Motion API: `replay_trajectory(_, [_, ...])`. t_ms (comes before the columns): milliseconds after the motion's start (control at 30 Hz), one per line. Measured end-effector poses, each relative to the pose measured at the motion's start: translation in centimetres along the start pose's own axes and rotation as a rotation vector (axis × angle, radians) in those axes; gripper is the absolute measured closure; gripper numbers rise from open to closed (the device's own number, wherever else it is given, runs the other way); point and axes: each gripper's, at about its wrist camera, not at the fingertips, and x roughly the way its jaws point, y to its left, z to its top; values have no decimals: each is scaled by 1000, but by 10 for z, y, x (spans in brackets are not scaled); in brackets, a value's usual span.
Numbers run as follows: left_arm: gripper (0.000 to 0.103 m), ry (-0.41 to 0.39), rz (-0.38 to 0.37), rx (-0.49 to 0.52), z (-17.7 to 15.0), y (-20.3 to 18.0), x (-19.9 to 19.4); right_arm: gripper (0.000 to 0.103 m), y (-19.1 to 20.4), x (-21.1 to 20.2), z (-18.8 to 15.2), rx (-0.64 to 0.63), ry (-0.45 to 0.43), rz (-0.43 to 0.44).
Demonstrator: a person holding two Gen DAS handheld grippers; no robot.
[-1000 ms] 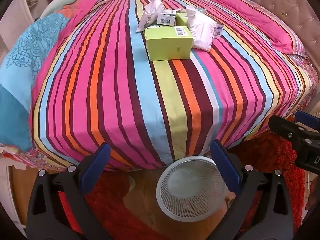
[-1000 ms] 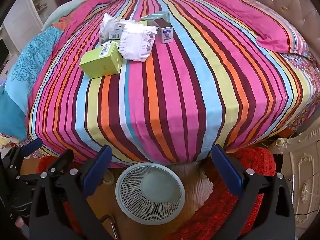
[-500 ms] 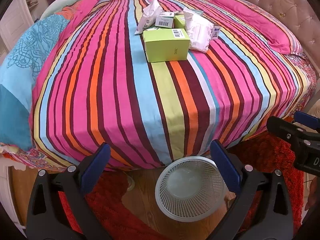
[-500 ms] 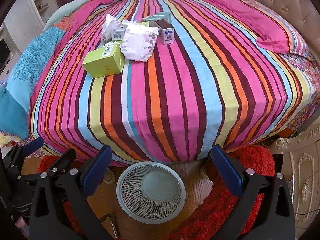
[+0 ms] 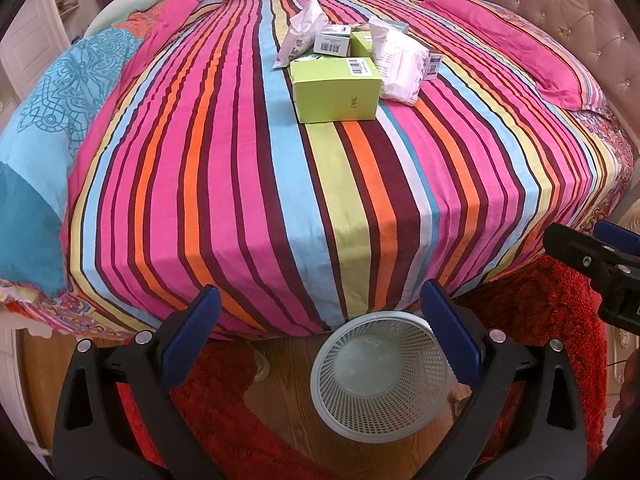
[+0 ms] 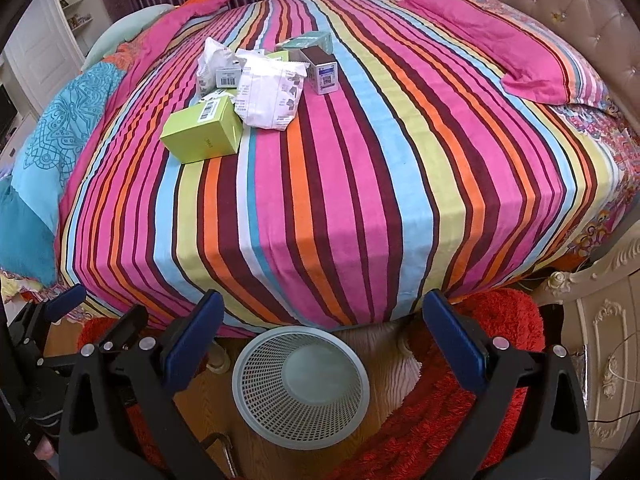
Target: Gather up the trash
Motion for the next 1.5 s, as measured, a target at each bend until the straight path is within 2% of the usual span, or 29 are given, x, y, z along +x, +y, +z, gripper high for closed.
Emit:
replay_trajectory(933, [6, -41, -3, 5, -5, -7, -20, 8, -1, -15, -5, 2, -37, 20])
replay_trajectory(1500, [6, 1, -4, -3, 1, -4, -2, 8, -2, -1, -2, 8, -6, 14])
